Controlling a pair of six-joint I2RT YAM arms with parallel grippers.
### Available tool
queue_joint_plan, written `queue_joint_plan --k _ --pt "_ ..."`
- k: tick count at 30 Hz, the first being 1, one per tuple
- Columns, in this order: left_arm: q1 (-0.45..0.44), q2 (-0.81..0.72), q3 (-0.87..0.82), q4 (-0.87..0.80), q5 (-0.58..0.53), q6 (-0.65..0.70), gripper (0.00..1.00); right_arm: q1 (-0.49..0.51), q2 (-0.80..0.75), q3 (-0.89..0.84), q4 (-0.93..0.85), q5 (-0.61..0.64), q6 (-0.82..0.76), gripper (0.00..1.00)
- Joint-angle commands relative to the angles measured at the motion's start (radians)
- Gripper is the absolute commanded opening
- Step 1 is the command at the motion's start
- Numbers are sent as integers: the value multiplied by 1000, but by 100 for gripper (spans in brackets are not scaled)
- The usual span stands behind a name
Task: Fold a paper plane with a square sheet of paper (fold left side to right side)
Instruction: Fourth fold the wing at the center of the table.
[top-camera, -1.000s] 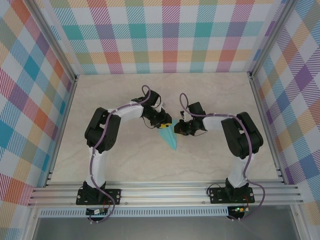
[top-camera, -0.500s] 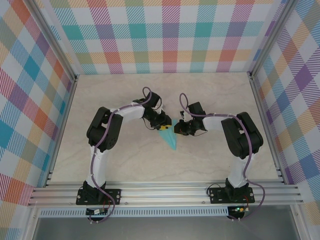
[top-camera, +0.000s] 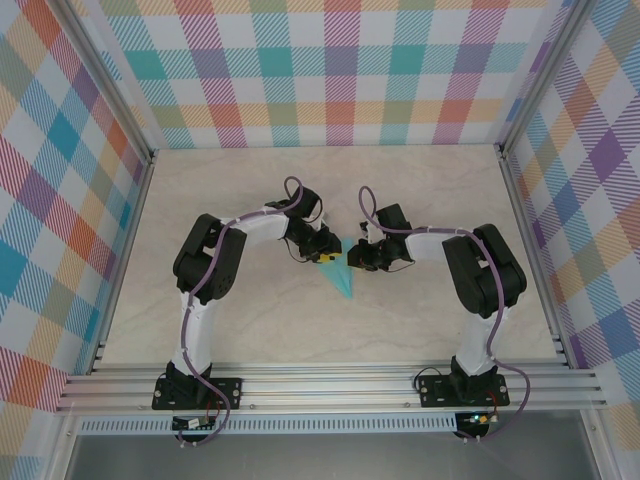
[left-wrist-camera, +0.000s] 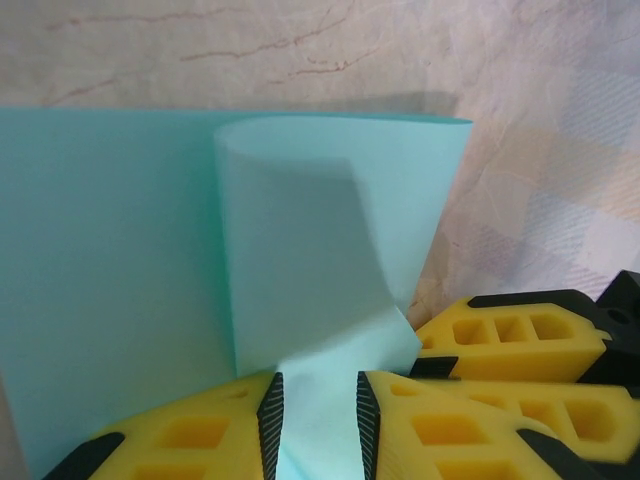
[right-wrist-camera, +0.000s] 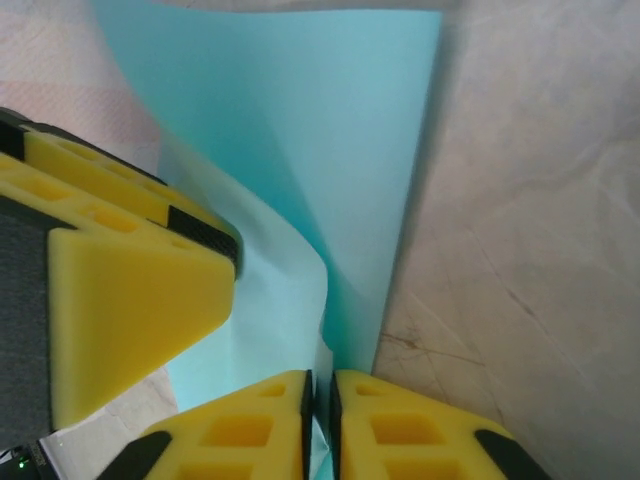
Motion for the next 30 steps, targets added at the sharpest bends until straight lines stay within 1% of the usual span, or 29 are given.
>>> queue_joint_plan --k 1,4,8,12,15,17,21,26,30 --pt "-12 28 -42 -36 -22 7 28 -2 -34 -17 -52 15 -2 20" --pt "-12 30 -50 -32 -23 7 29 -4 -92 -3 -76 27 -6 26" --pt "-12 30 -56 -30 -25 4 28 -4 -159 6 -132 45 -23 28" --pt "-12 27 -59 -27 -28 4 28 0 -199 -22 -150 -27 -25 27" --pt "-12 25 -58 -26 -27 2 28 27 -221 -62 -125 -78 2 25" --pt "-12 25 -57 -27 -28 1 28 50 -223 -84 -93 -107 30 25" --pt "-12 27 -54 -29 -28 2 28 84 -200 -73 -82 -122 38 25" --pt "-12 22 -55 -33 -31 5 28 110 -146 -43 -125 -131 26 25" --pt "-12 21 -55 -33 -32 6 28 119 -121 -31 -180 -101 2 25"
